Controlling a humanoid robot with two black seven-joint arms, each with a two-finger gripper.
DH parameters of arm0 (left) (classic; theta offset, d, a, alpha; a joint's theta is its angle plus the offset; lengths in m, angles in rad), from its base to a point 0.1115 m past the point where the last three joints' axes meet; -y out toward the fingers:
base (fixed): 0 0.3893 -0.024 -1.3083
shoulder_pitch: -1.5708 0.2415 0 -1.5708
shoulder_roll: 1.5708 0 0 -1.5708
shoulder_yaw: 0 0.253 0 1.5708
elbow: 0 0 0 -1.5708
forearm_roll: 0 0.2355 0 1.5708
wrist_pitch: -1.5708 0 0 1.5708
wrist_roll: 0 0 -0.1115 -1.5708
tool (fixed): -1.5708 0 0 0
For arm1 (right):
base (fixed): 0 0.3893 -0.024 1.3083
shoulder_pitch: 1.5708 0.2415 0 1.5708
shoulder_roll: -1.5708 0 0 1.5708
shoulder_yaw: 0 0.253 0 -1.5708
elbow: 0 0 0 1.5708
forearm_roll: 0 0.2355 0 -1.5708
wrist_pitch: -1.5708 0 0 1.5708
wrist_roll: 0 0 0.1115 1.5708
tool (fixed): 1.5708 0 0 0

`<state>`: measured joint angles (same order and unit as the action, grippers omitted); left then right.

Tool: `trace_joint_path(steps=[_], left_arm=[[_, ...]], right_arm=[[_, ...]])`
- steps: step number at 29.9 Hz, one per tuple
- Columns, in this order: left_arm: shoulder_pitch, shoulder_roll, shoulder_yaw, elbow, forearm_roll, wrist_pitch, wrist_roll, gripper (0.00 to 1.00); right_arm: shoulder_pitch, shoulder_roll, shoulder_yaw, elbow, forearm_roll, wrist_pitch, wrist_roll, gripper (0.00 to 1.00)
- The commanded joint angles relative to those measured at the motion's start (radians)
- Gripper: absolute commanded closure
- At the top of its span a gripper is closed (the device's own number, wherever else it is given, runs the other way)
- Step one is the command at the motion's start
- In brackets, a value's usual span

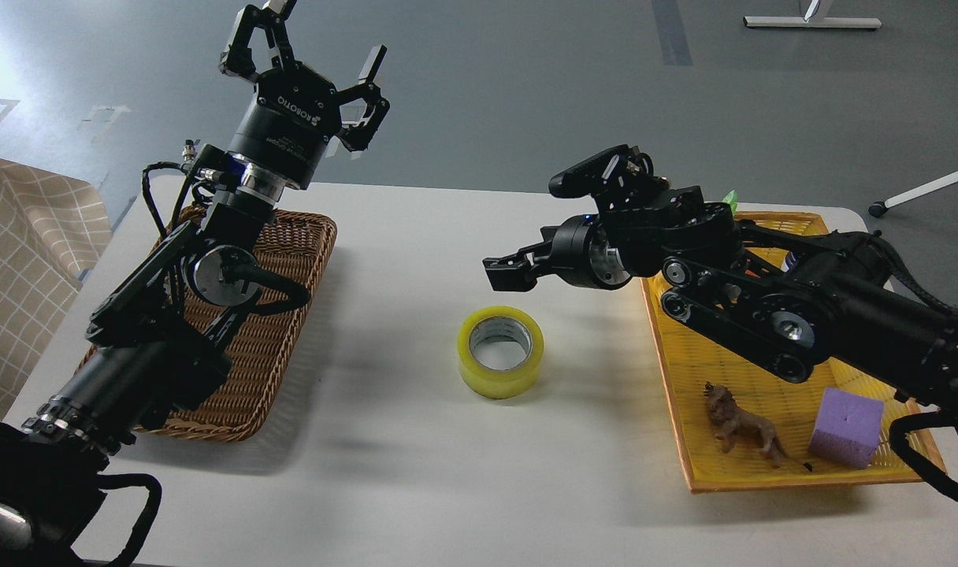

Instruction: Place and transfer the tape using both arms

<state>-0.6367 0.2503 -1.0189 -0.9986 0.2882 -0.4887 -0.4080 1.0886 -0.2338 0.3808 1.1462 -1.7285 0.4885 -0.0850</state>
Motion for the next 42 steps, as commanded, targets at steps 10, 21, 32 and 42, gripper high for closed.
trace_joint_path(steps=[10, 21, 32, 42], left_arm=[[-0.011, 0.009, 0.002, 0.002, 0.068, 0.000, 0.001, 0.02], [-0.028, 0.003, 0.000, 0.002, 0.068, 0.000, 0.000, 0.02], [-0.031, 0.032, 0.002, 0.002, 0.100, 0.000, 0.000, 0.02], [-0.037, 0.109, 0.005, -0.218, 0.654, 0.105, 0.005, 0.02]], right_arm=[[-0.136, -0.157, 0.639, 0.095, 0.438, 0.000, 0.022, 0.01], [-0.440, 0.056, 1.260, 0.087, 0.825, 0.000, 0.091, 0.02], [-0.585, 0.165, 1.316, 0.089, 1.092, -0.044, 0.080, 0.02], [-0.636, 0.202, 1.320, 0.104, 1.100, -0.042, 0.079, 0.02]])
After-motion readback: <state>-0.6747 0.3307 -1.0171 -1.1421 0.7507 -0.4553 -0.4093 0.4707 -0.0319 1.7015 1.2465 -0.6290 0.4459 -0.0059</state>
